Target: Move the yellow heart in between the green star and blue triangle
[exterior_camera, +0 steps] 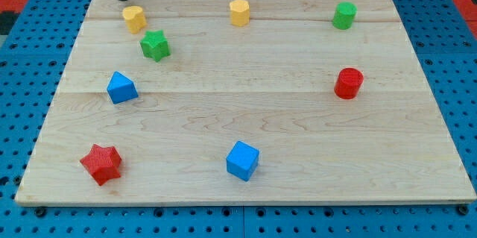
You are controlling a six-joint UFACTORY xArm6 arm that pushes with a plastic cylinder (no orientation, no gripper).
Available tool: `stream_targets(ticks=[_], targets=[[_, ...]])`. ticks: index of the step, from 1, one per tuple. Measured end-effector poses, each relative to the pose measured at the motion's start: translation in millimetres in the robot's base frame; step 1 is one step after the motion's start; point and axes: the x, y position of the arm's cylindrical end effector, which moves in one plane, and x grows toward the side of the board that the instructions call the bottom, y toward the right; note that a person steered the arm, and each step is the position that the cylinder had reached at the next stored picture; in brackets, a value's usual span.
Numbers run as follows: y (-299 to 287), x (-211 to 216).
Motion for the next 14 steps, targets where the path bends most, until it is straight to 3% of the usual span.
stream_targets(ticks=[2,10,14], targets=[[-32.6,0.0],[50.7,24.9],[31.7,50.5]])
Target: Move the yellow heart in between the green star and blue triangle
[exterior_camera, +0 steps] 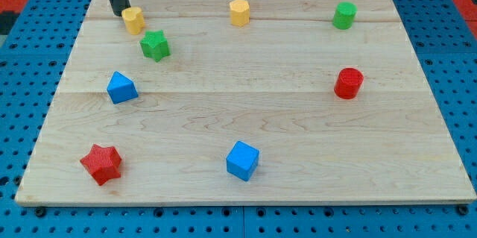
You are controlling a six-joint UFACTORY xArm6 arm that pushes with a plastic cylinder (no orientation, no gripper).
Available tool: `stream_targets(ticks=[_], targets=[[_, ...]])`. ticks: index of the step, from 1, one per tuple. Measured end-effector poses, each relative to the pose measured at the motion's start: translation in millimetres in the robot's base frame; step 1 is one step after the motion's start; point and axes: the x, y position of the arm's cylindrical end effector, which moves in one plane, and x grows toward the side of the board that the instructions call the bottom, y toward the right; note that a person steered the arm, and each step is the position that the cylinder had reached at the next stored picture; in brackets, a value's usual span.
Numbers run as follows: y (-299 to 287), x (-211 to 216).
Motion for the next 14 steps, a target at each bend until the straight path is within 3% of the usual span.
stream_targets(ticks=[2,4,7,10,14], targets=[[-9.0,39.7],[-7.4,-40.3],[8.6,-30.5],[16.5,28.6],[16.4,140.1]])
